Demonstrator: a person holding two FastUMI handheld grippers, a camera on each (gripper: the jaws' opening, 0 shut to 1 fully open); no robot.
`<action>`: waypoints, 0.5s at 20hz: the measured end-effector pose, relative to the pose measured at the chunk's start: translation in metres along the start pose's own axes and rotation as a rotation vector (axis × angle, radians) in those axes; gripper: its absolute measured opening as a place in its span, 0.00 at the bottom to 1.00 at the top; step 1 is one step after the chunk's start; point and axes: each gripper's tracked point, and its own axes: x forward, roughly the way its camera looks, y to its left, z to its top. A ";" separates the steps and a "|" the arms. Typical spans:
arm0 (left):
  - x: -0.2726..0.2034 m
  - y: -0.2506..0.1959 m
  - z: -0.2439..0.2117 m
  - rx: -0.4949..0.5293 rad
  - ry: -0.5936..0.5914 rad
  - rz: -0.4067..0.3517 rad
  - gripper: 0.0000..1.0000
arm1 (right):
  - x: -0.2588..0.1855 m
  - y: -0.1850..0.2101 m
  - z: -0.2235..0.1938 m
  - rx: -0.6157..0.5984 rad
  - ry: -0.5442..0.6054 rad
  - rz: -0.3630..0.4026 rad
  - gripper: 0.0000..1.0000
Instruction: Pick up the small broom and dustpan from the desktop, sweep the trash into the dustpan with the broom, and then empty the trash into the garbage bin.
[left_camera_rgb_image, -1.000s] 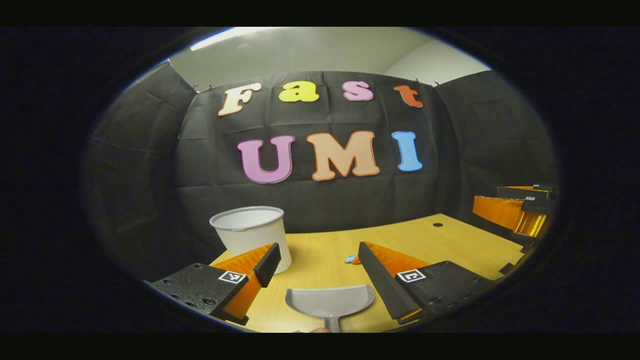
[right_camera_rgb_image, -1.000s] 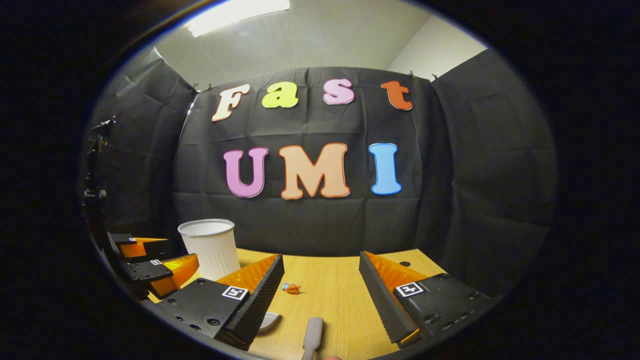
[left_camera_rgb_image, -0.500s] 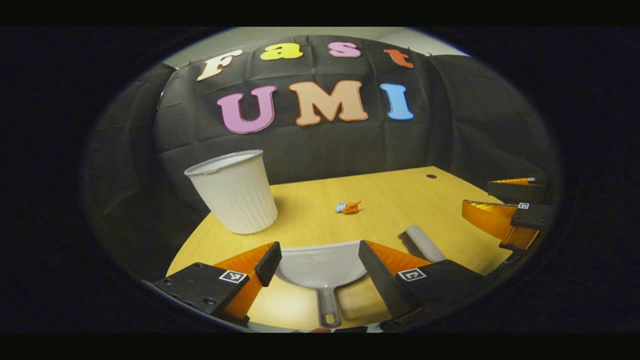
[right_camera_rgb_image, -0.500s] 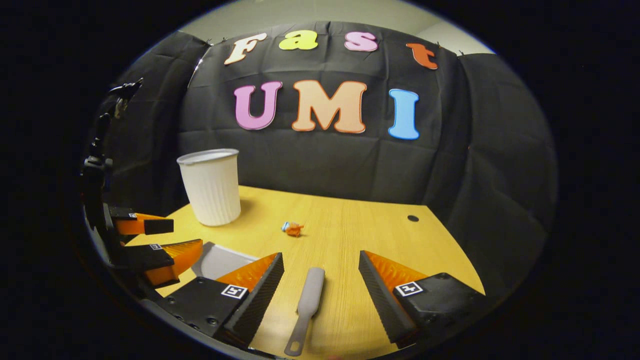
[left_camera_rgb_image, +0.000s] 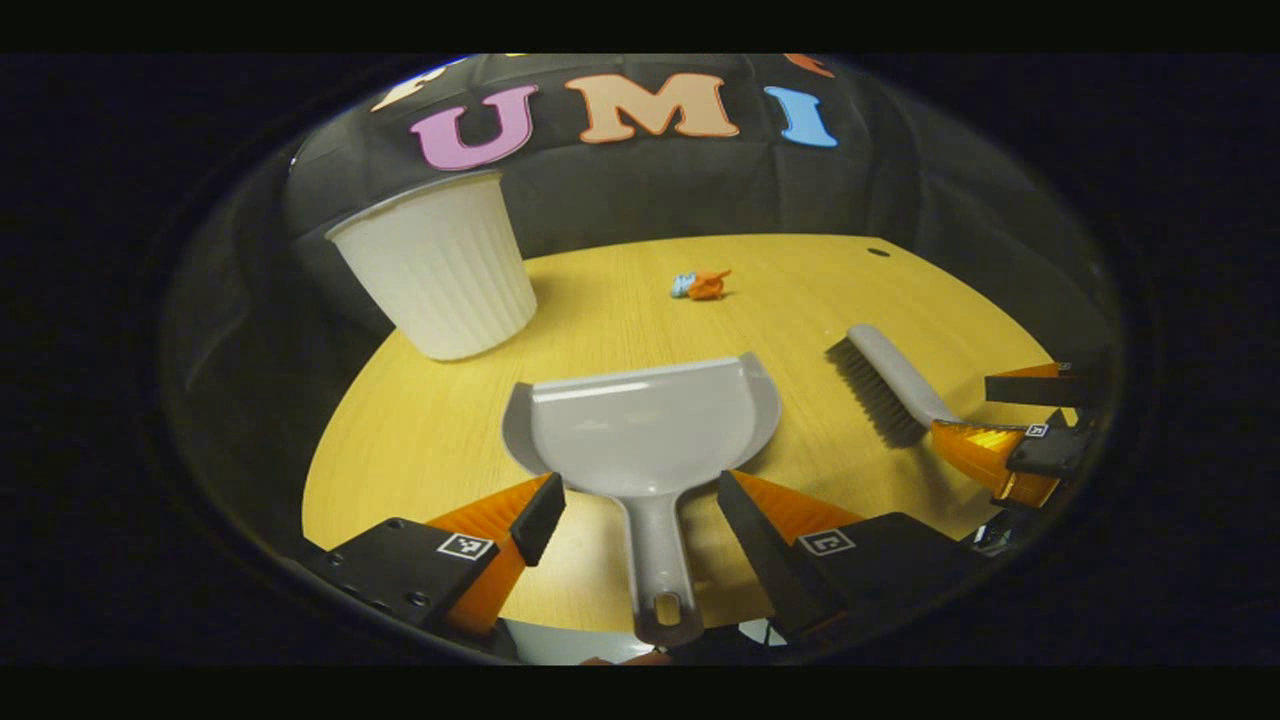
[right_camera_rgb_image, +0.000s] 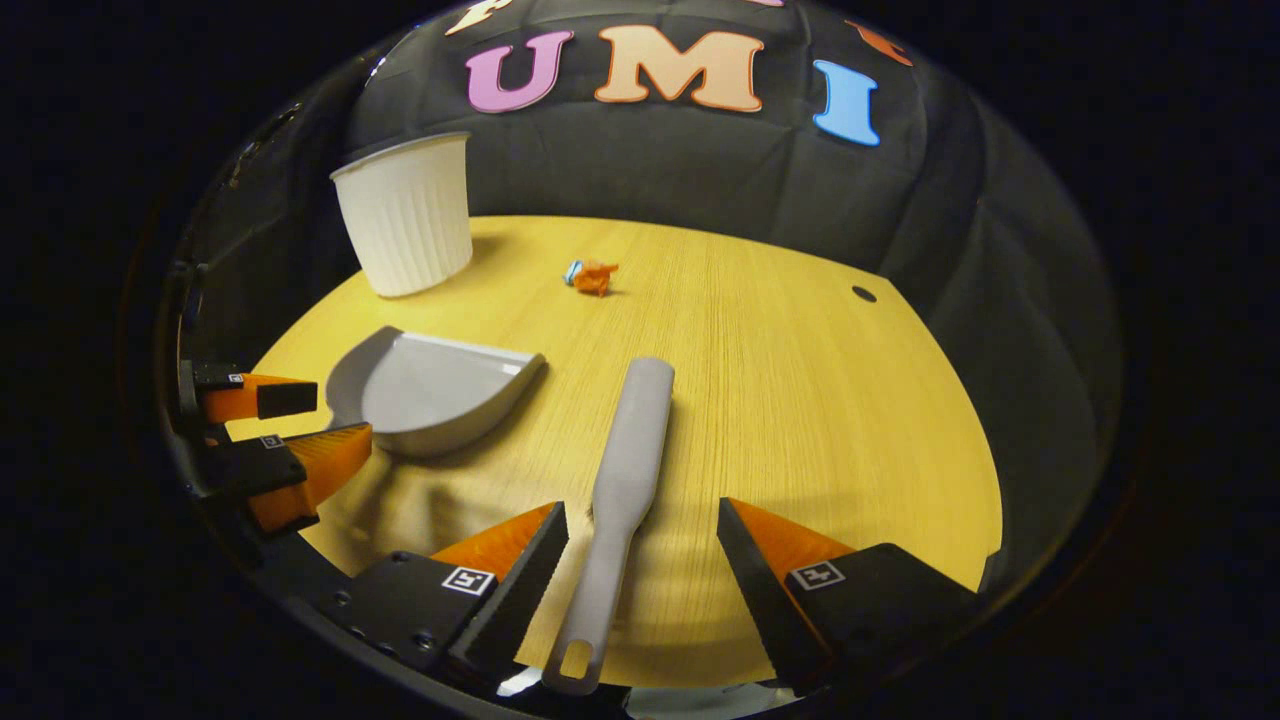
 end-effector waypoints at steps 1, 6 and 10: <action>0.002 -0.001 -0.007 0.009 0.028 -0.004 0.99 | 0.002 0.000 -0.006 -0.010 0.020 0.005 0.90; 0.011 -0.006 -0.029 0.027 0.119 -0.024 0.95 | 0.016 0.006 -0.027 -0.067 0.114 0.024 0.81; 0.016 -0.013 -0.036 0.016 0.146 -0.050 0.79 | 0.022 0.007 -0.030 -0.066 0.136 0.029 0.58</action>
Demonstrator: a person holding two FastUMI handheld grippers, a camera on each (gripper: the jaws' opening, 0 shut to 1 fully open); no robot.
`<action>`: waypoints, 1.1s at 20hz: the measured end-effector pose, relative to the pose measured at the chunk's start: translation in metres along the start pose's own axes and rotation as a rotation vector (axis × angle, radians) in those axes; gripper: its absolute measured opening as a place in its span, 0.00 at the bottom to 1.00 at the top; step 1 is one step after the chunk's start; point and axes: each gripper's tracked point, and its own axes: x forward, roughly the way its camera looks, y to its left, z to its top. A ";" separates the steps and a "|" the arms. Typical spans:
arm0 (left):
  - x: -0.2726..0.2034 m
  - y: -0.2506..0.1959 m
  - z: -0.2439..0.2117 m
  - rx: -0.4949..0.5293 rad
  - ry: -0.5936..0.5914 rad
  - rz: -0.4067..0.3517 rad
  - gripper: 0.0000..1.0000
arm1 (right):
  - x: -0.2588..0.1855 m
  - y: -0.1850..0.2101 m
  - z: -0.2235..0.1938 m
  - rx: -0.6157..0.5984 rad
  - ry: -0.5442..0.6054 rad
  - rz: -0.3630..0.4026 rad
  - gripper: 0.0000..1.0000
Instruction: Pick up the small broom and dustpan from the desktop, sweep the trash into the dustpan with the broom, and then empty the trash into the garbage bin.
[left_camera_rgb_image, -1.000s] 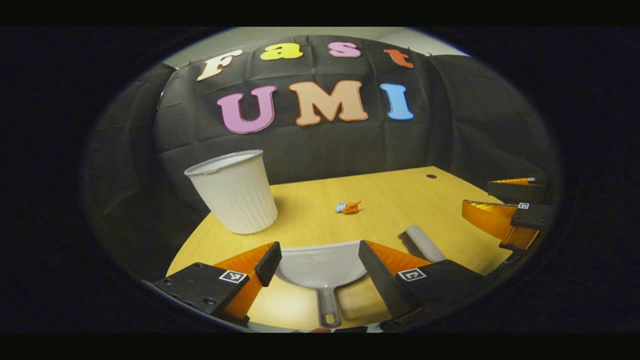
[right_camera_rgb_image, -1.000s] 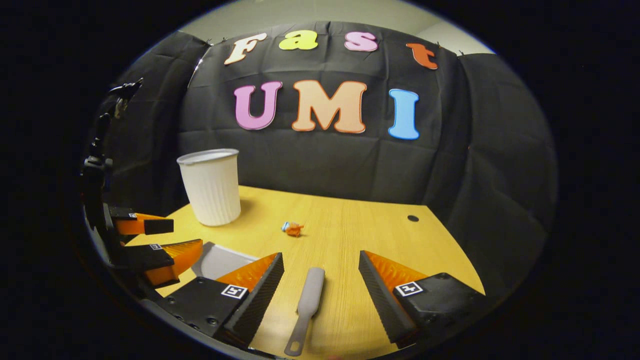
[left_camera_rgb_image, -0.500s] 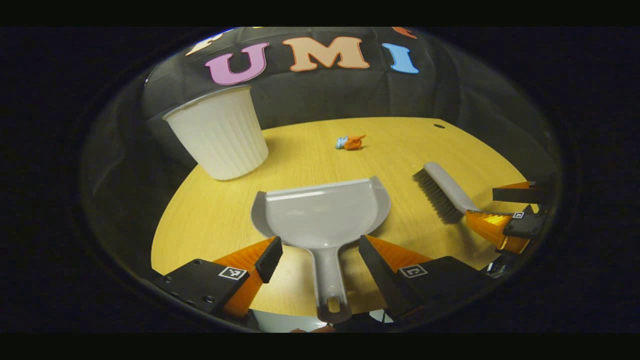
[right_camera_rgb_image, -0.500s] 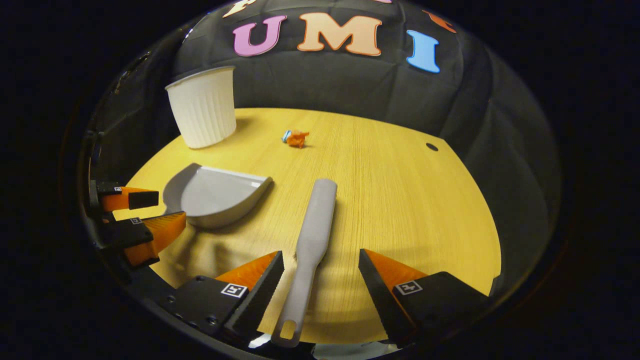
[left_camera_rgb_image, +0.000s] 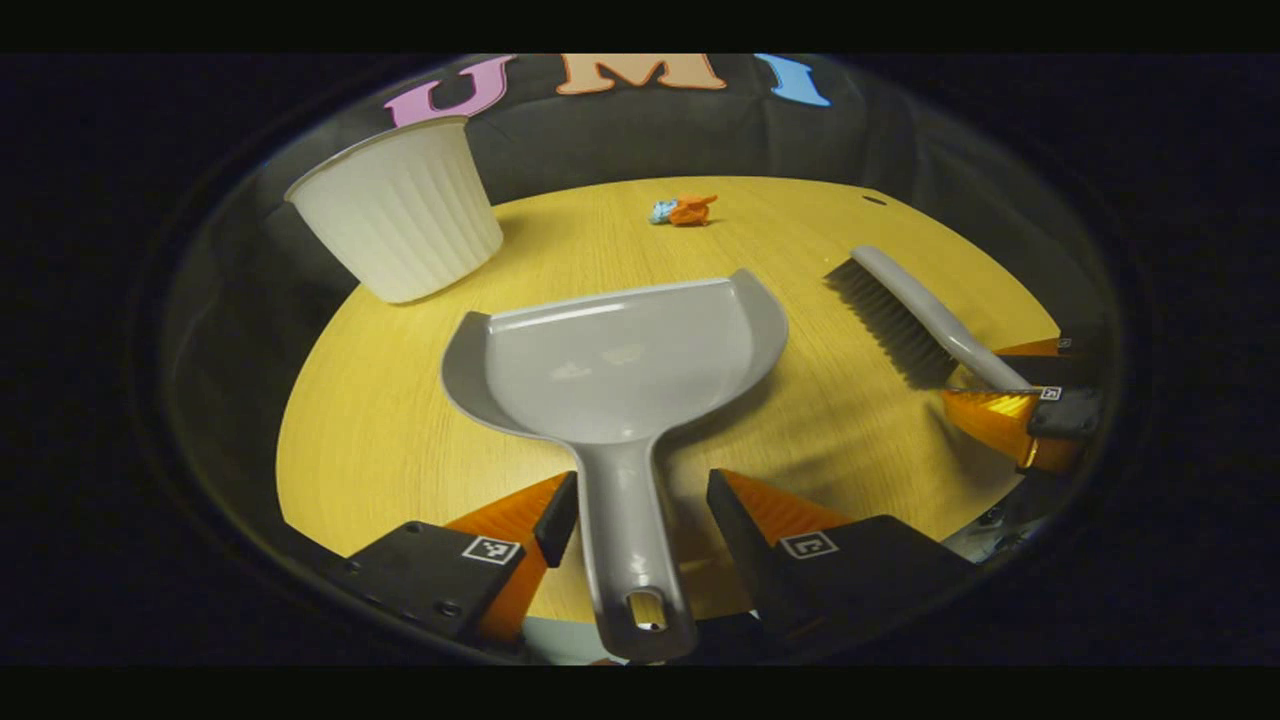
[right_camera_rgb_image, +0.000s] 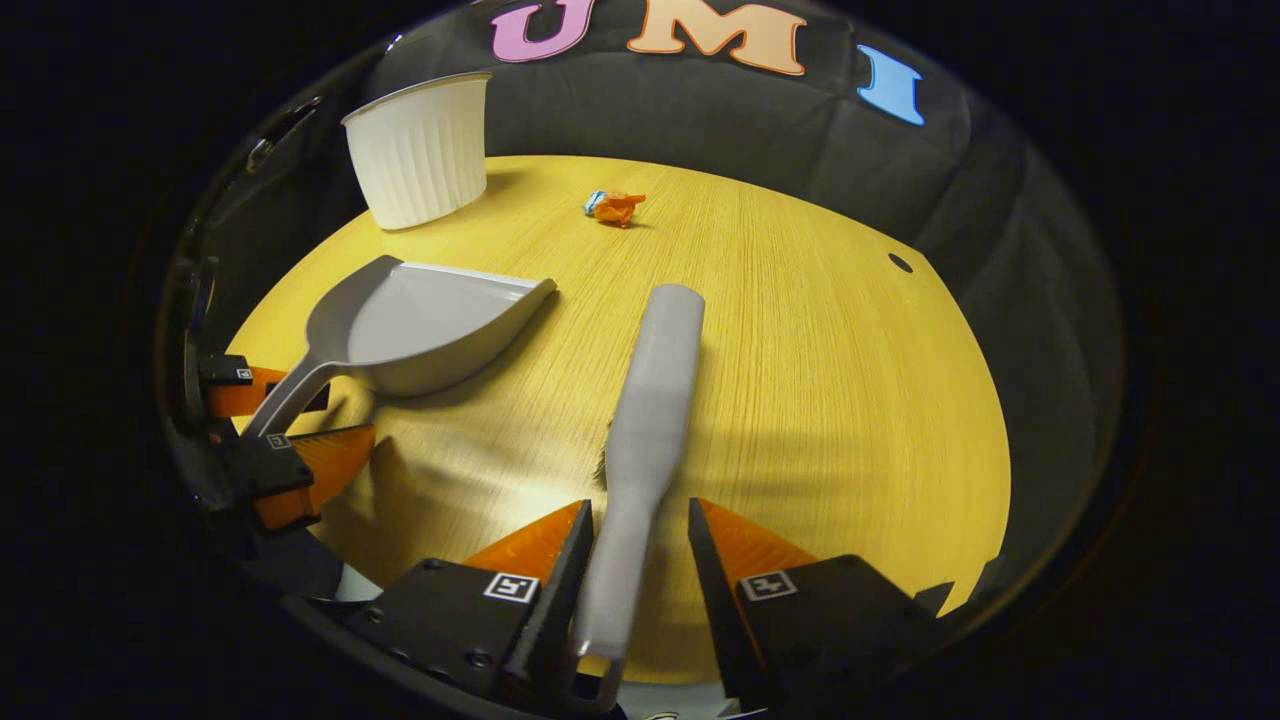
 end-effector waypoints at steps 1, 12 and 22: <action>0.002 0.001 0.000 0.007 0.004 0.002 0.67 | -0.001 0.000 -0.003 -0.005 0.009 0.001 0.47; -0.012 0.014 0.032 -0.104 -0.059 -0.005 0.27 | -0.026 -0.036 0.021 0.007 -0.072 0.078 0.18; -0.005 0.005 0.088 0.050 -0.105 -0.016 0.29 | -0.014 -0.124 0.147 -0.084 -0.239 0.015 0.18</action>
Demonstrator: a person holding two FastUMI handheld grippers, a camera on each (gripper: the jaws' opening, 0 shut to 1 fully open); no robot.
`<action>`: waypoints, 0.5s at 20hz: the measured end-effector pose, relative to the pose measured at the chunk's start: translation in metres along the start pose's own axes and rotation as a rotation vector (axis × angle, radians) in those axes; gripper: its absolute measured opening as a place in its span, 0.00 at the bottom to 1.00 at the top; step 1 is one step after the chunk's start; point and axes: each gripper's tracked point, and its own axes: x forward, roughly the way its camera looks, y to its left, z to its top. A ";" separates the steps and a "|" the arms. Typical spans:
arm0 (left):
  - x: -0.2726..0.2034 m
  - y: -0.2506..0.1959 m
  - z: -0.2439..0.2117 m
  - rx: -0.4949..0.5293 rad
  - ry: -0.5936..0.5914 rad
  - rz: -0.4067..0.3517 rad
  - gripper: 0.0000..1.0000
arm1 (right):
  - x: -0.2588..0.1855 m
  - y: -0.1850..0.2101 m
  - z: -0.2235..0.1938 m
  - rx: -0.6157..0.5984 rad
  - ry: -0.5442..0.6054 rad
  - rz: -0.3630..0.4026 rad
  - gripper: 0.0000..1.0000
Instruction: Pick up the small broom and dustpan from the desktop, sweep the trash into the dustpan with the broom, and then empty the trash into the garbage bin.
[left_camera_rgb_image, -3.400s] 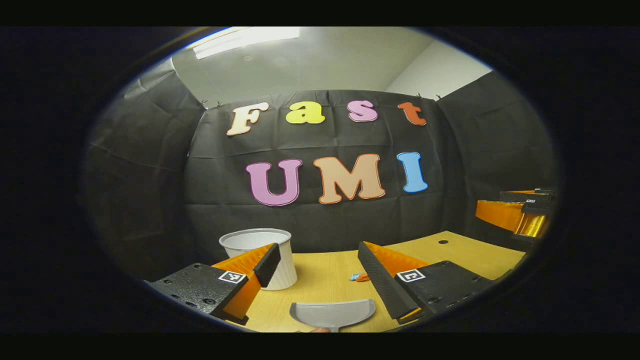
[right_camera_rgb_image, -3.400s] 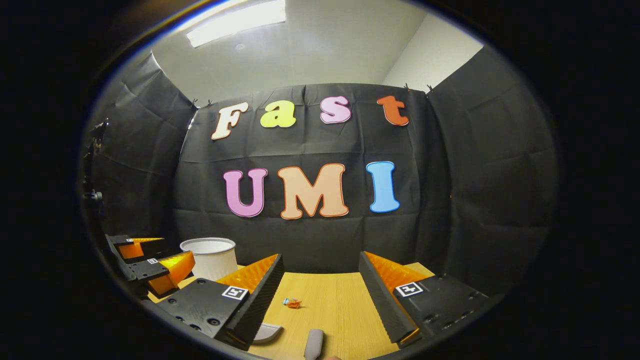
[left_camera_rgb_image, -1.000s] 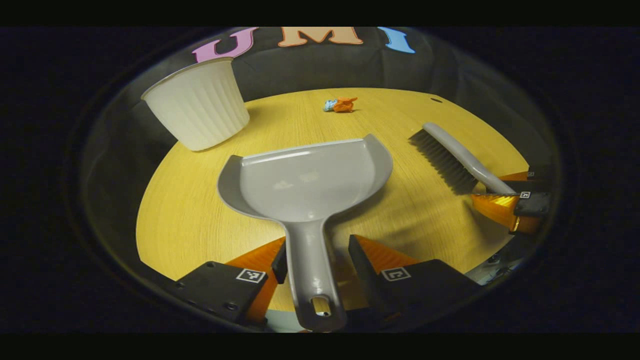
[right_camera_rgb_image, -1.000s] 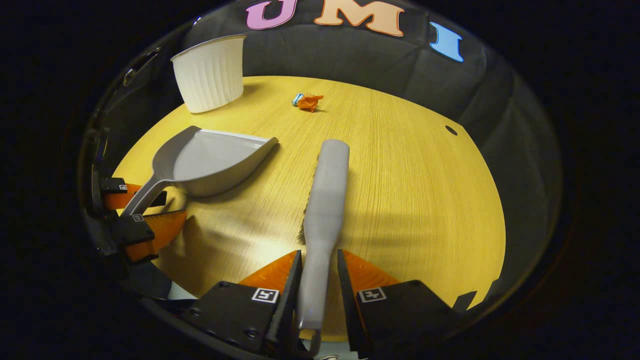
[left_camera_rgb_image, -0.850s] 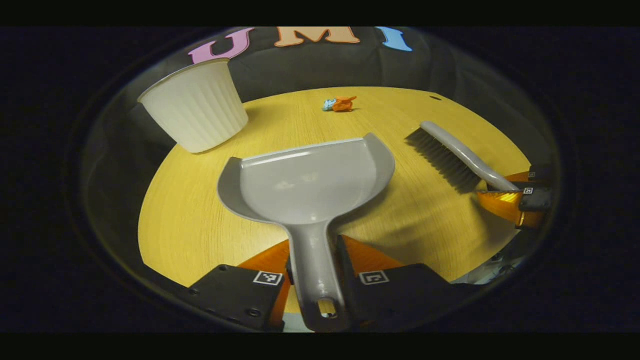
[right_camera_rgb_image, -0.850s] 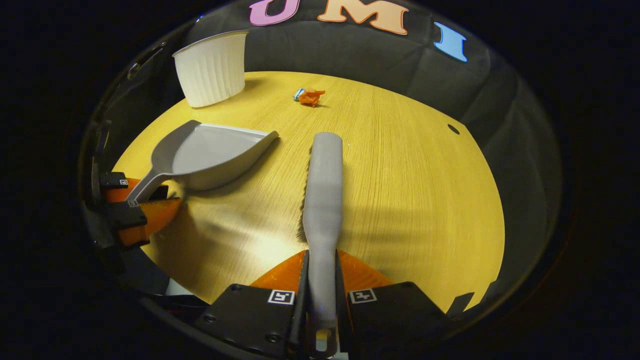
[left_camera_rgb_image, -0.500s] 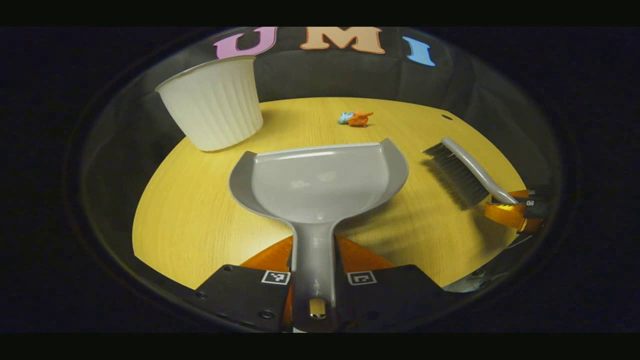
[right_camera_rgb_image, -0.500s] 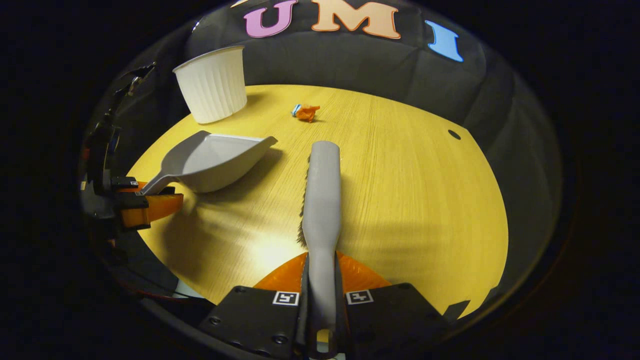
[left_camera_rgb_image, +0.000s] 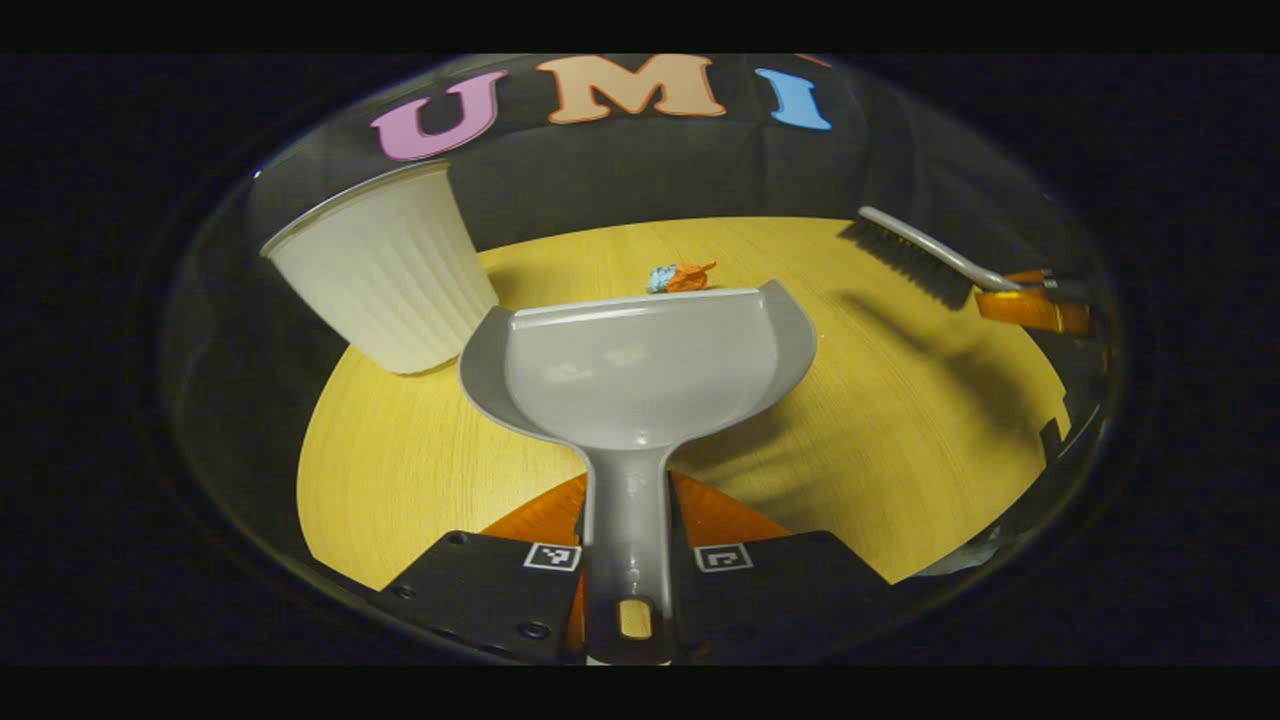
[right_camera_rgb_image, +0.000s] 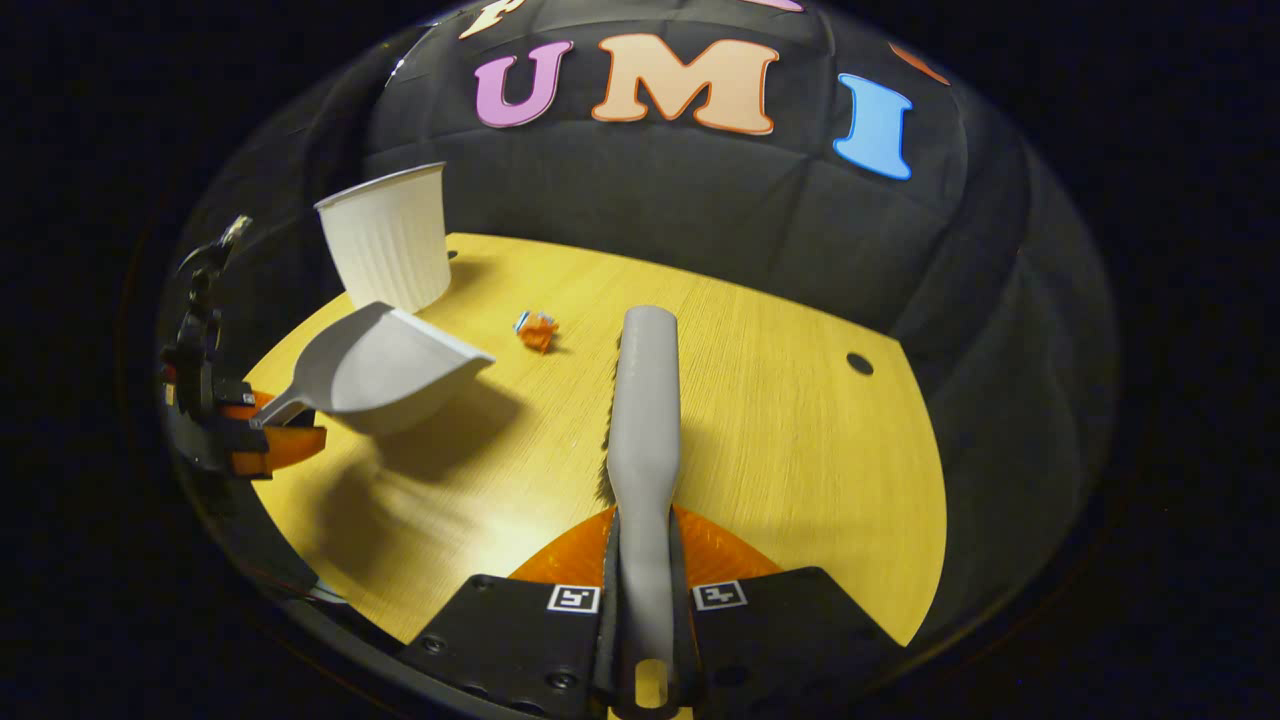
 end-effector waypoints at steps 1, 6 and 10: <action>0.006 0.000 0.004 0.030 0.007 -0.015 0.27 | 0.011 -0.007 0.011 -0.019 -0.010 -0.015 0.14; 0.030 0.001 0.019 0.134 0.025 -0.090 0.27 | 0.088 -0.011 0.065 -0.115 0.001 -0.024 0.18; 0.060 -0.001 0.013 0.137 0.063 -0.132 0.29 | 0.150 0.012 0.082 -0.219 0.051 0.023 0.15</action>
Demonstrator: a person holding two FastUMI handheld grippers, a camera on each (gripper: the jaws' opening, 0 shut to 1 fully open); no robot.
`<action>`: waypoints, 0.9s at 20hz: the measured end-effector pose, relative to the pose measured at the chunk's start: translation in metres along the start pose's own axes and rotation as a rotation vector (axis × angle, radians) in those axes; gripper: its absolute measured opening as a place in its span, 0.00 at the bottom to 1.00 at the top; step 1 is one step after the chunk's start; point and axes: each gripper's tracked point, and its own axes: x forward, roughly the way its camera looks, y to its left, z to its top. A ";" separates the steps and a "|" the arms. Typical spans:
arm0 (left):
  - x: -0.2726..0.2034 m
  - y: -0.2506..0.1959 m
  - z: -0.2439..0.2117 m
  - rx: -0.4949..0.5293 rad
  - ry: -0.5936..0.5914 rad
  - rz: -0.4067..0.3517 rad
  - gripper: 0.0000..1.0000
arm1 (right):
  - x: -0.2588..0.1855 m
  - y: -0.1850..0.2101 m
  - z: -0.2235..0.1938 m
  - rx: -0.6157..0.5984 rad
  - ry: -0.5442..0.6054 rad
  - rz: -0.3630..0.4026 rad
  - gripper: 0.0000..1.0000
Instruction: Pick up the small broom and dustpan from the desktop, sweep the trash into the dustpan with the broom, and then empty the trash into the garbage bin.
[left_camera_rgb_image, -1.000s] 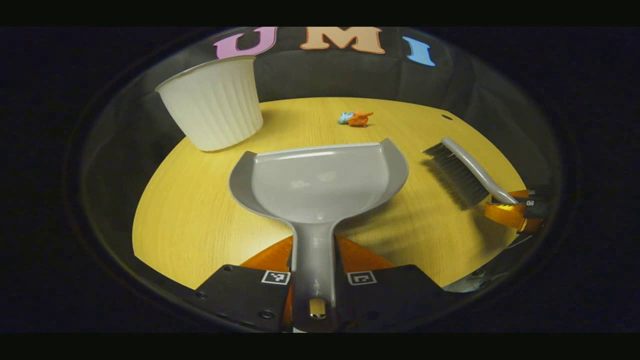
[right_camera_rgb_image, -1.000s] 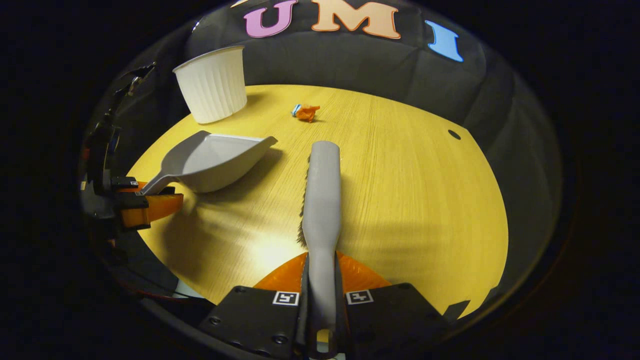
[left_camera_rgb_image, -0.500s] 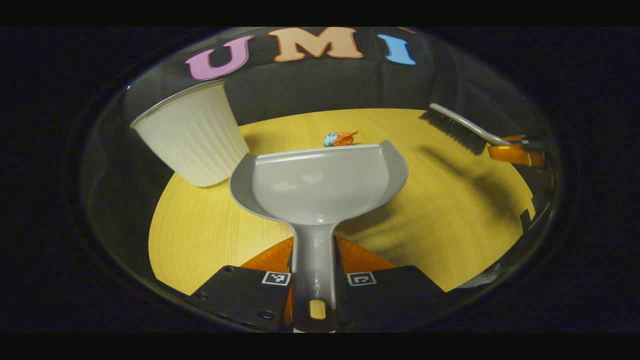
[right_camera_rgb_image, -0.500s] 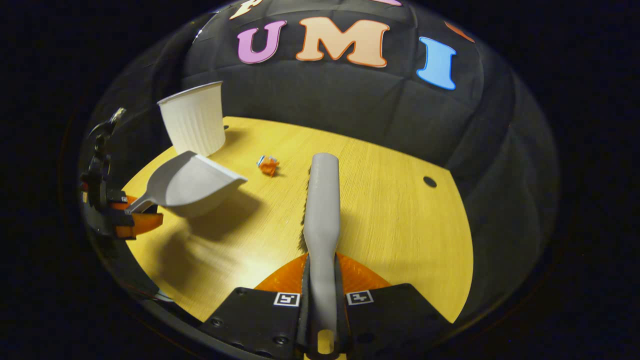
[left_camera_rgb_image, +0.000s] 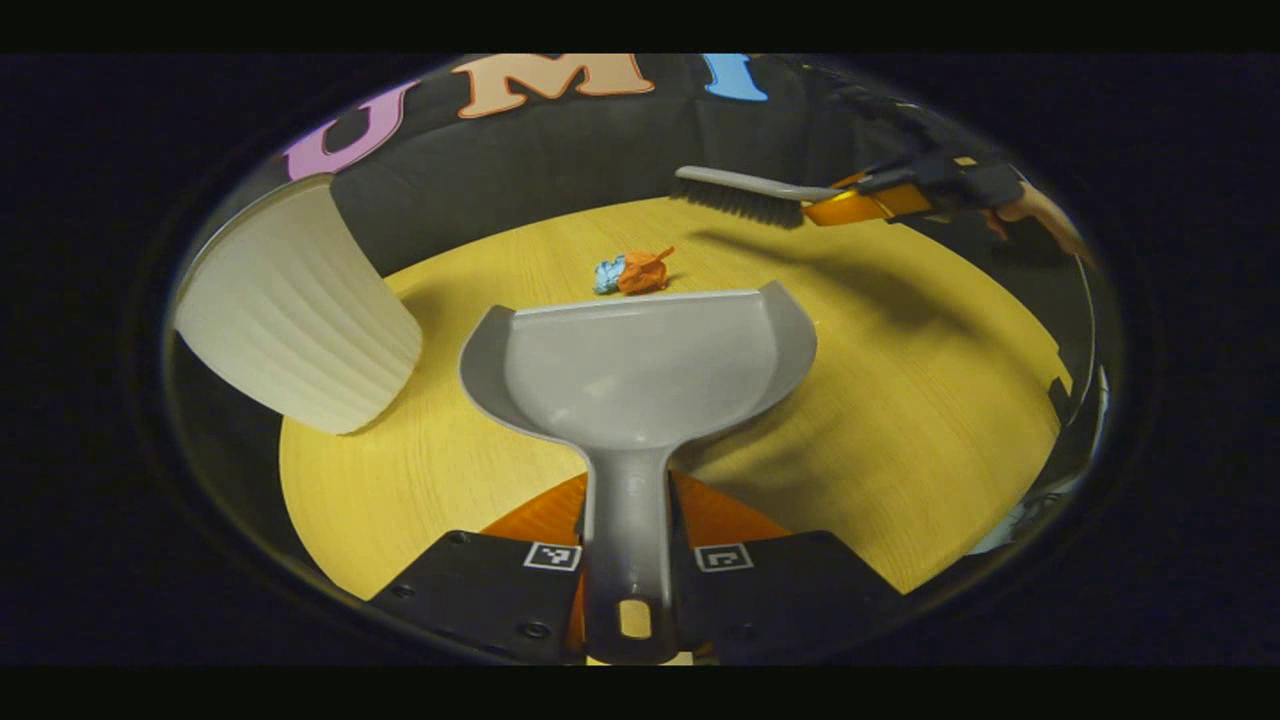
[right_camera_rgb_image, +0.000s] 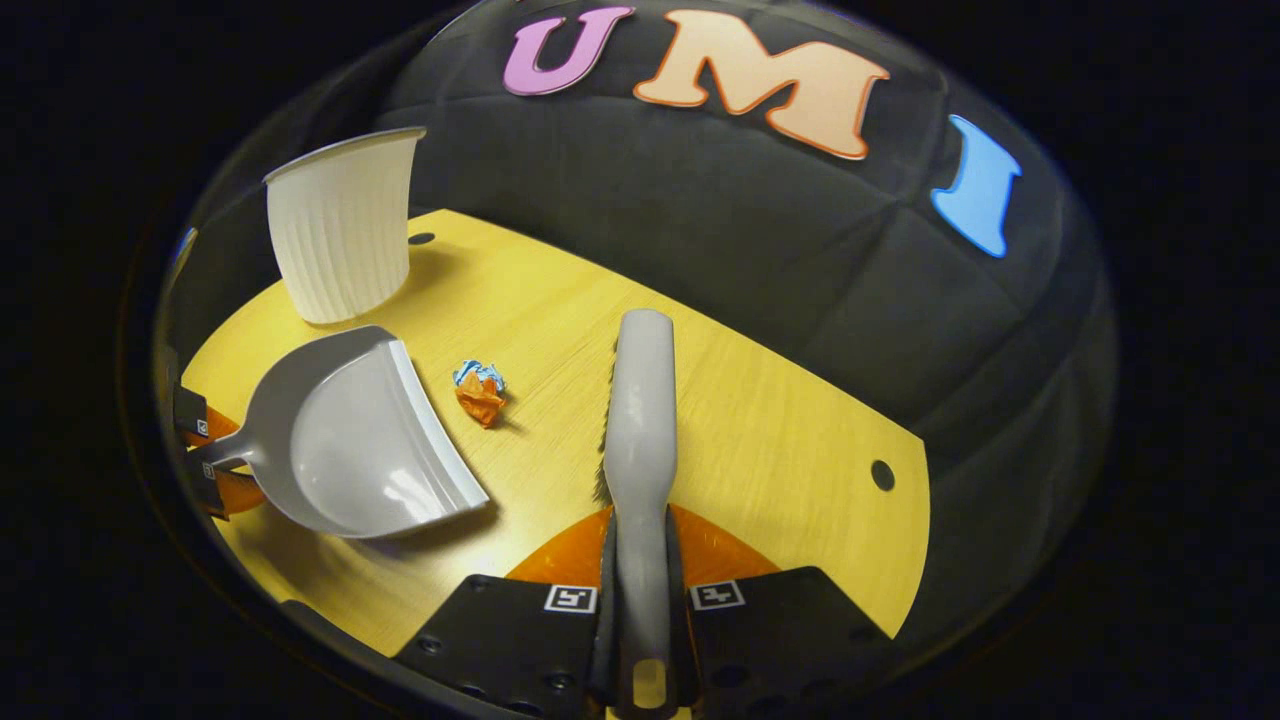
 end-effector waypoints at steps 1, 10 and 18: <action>0.004 0.000 -0.002 0.004 0.009 -0.006 0.27 | 0.012 0.004 0.004 -0.038 0.008 0.012 0.16; 0.003 0.000 -0.005 0.052 0.013 -0.024 0.27 | 0.050 0.055 0.017 -0.236 0.108 0.222 0.18; 0.002 -0.001 -0.004 0.080 0.007 -0.033 0.25 | 0.003 0.108 0.014 -0.342 0.119 0.513 0.18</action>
